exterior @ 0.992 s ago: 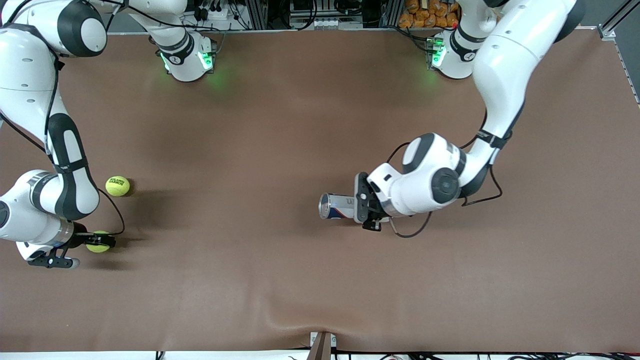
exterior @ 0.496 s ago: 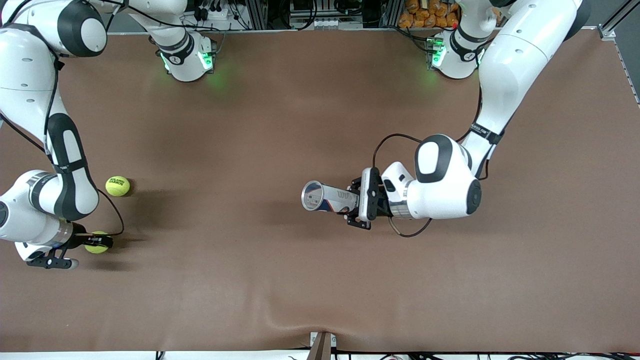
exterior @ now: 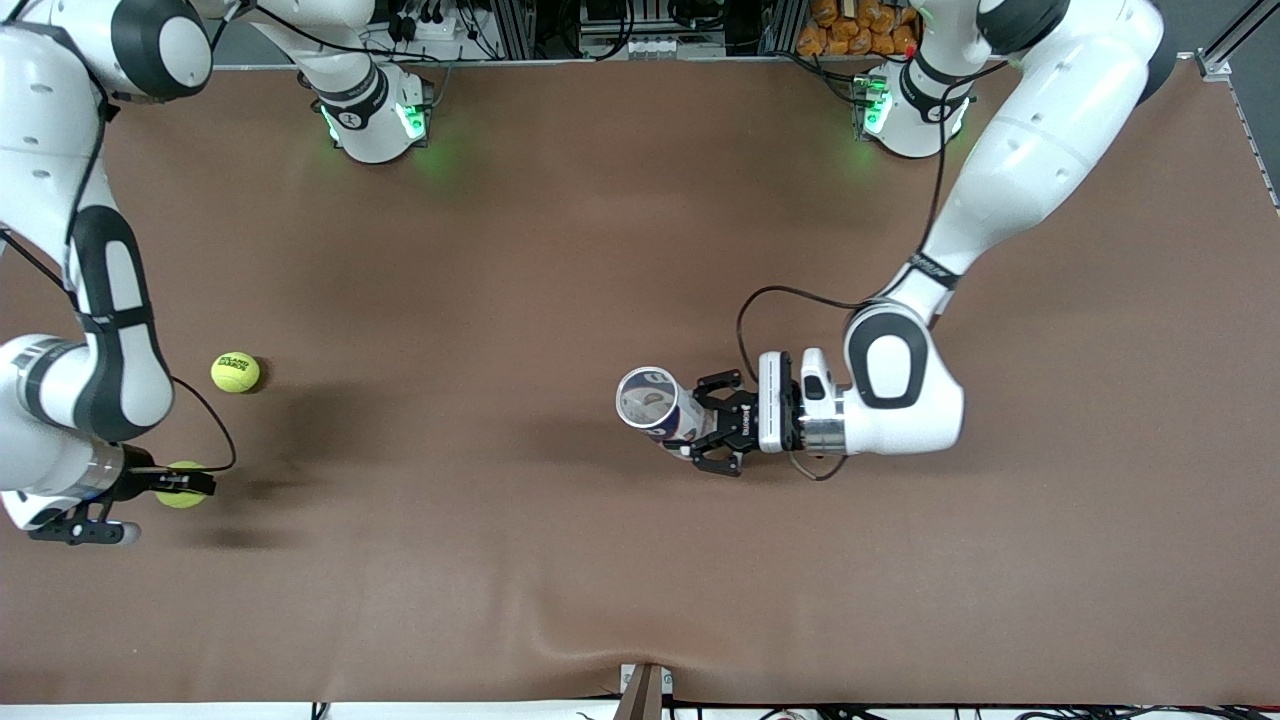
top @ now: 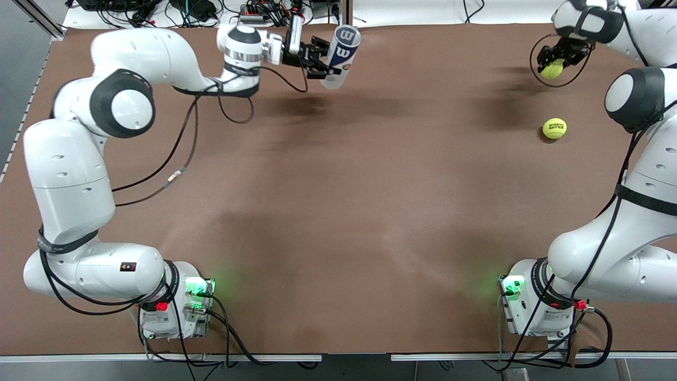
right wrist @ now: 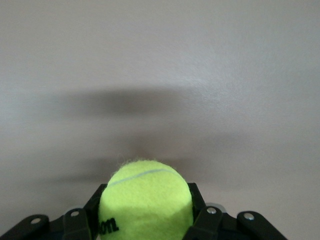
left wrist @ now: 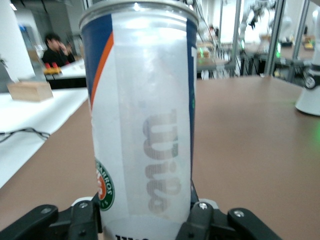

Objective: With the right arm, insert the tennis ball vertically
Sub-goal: 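Stand the can upright with the left gripper while the right gripper lifts the ball, then carry the tennis ball with the right gripper over the can opening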

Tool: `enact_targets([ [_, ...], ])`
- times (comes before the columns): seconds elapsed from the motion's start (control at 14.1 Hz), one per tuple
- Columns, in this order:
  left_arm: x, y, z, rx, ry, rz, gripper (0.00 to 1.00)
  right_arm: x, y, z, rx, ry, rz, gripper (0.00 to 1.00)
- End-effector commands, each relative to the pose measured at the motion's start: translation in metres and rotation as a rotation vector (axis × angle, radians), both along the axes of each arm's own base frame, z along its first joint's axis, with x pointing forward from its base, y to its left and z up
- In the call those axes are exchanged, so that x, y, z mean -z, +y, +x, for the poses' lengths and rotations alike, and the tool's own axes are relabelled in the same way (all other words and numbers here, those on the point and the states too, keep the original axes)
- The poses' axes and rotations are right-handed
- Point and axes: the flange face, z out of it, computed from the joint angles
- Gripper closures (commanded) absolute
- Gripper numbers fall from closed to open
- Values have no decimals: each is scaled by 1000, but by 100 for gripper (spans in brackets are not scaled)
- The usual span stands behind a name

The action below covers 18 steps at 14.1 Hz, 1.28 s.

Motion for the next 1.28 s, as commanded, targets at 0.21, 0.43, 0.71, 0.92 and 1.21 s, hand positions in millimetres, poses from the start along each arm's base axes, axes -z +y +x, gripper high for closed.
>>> enact_targets([
  [0.21, 27, -74, -41, -44, 31, -300, 37, -120, 87, -2, -94, -35, 4, 41],
  [0.43, 73, -110, -76, -74, 27, -346, 36, -158, 148, -10, -81, -27, 9, 42],
  [0.71, 95, -154, -118, -67, 81, -337, 34, -200, 250, -33, -20, -3, 24, 42],
  [0.92, 112, -154, -125, -61, 65, -284, 34, -213, 321, -55, 52, 26, 18, 42],
  [1.21, 118, -146, -120, -67, 42, -257, 33, -219, 370, -81, 72, 82, -1, 43],
])
